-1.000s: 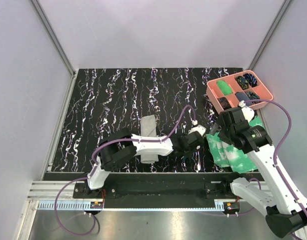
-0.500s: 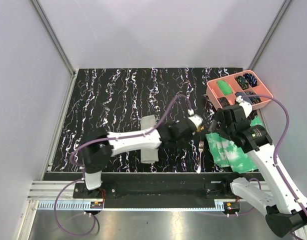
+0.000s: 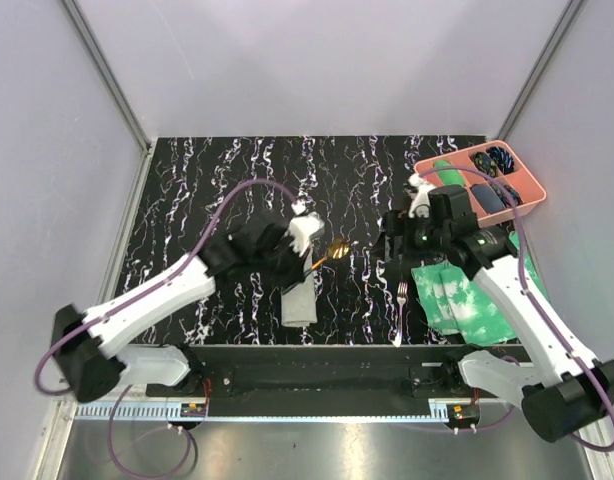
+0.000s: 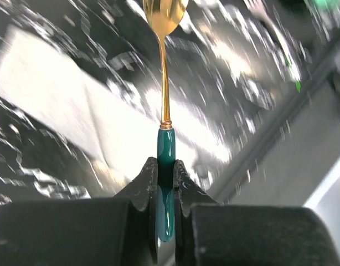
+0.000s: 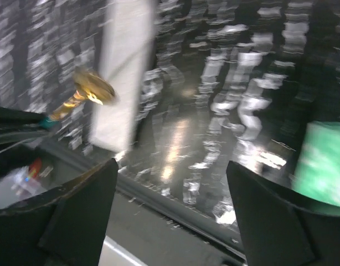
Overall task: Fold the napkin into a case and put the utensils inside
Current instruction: Pass from the left arm to the right
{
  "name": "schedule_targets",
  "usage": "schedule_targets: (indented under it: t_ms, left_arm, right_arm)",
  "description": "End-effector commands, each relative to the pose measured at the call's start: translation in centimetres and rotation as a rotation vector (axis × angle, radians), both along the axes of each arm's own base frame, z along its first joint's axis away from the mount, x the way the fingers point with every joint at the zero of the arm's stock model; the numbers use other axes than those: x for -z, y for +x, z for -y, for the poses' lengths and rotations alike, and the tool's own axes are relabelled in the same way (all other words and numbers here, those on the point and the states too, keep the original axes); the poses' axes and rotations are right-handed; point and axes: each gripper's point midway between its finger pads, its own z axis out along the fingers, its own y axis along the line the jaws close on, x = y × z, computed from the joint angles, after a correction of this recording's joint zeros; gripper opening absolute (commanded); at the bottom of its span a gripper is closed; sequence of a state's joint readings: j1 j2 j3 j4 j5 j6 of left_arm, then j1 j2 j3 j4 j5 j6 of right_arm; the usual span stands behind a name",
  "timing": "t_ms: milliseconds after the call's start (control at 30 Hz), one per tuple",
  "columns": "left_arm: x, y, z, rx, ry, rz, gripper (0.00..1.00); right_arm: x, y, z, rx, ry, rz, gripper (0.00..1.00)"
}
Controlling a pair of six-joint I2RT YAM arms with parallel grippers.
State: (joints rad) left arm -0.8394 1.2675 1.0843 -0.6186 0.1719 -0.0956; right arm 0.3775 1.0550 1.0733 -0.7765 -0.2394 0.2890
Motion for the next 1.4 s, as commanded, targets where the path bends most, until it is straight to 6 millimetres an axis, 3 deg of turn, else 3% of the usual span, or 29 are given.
schedule_targets:
  t_ms: [0,67,133,167,367,533,600,667,733,800,867,900,933,967,1000,1033,1067,1133,1167,1233,1367]
  left_arm:
    - [-0.7,-5.0,-2.4,0.231,-0.004,0.013,0.0]
    - [-1.4,-6.6,-3.1,0.291,-0.03,0.025,0.0]
    - [-1.5,-7.5,-3.7,0.324,-0.047,0.047,0.0]
    - [-1.6,-8.0,-3.6,0.341,-0.061,0.04,0.0]
    - [-1.2,-8.7,-3.4,0.373,-0.07,0.015,0.0]
    - [-1.4,-8.6,-3.5,0.373,-0.067,0.028,0.0]
    - [-1.5,-8.5,-3.6,0.369,-0.067,0.032,0.0]
    - [-1.6,-8.7,-3.6,0.375,-0.074,0.033,0.0]
    - [-2.1,-8.6,-3.6,0.366,-0.084,0.041,0.0]
    - [-2.6,-6.3,-4.2,0.2,-0.067,0.058,0.0]
    - [-3.9,-4.1,-4.8,0.057,-0.124,0.06,0.32]
    - [-4.4,-2.1,-6.2,-0.115,-0.181,0.015,0.43]
    - [-5.6,-1.3,-7.1,-0.213,-0.246,0.023,0.51]
    - [-6.7,0.0,-8.0,-0.32,-0.31,0.044,0.69]
    - [-6.0,1.0,-9.6,-0.497,-0.373,-0.02,0.74]
    - [-7.1,1.0,-10.6,-0.574,-0.446,0.008,0.79]
    - [-6.4,1.9,-11.5,-0.713,-0.511,-0.005,0.89]
    - [-6.7,2.5,-13.7,-0.904,-0.615,0.032,0.97]
    - [-6.2,2.9,-13.7,-0.973,-0.698,-0.01,0.99]
    - [-7.0,3.2,-13.5,-0.989,-0.806,-0.011,0.99]
    - [-8.5,4.4,-11.9,-0.972,-1.005,-0.067,0.99]
  right_arm:
    - [-3.9,-2.8,-6.7,-0.439,0.3,0.002,0.82]
    - [-4.0,-3.8,-7.8,-0.533,0.367,-0.069,0.74]
    - [-2.6,-4.2,-8.9,-0.594,0.385,-0.168,0.68]
    - [-2.4,-5.3,-9.6,-0.656,0.381,-0.192,0.65]
    - [-1.3,-6.5,-12.1,-0.758,0.387,-0.26,0.61]
    - [-0.2,-7.4,-13.8,-0.83,0.41,-0.335,0.44]
    - [0.0,-7.8,-14.2,-0.857,0.424,-0.354,0.42]
    - [0.1,-8.1,-14.5,-0.866,0.431,-0.37,0.26]
    - [-0.4,-8.3,-14.7,-0.89,0.458,-0.371,0.0]
    - [-0.9,-8.5,-14.9,-0.888,0.471,-0.366,0.0]
    - [-0.9,-7.4,-15.0,-0.792,0.437,-0.331,0.0]
    - [-0.9,-6.8,-15.0,-0.744,0.422,-0.309,0.0]
    - [-0.5,-5.9,-15.2,-0.693,0.423,-0.273,0.0]
    - [-1.2,-5.3,-15.3,-0.583,0.454,-0.292,0.0]
    - [-1.2,-4.4,-15.2,-0.511,0.472,-0.284,0.0]
    - [-0.6,-3.5,-15.4,-0.445,0.489,-0.264,0.0]
    - [-1.0,-2.8,-15.5,-0.338,0.53,-0.29,0.0]
    - [-1.0,-1.2,-15.8,-0.252,0.591,-0.232,0.0]
    - [-2.1,-0.9,-16.1,-0.205,0.662,-0.232,0.0]
    - [-2.6,0.4,-16.0,-0.133,0.762,-0.153,0.0]
    - [-3.5,1.0,-16.9,-0.094,0.852,-0.141,0.0]
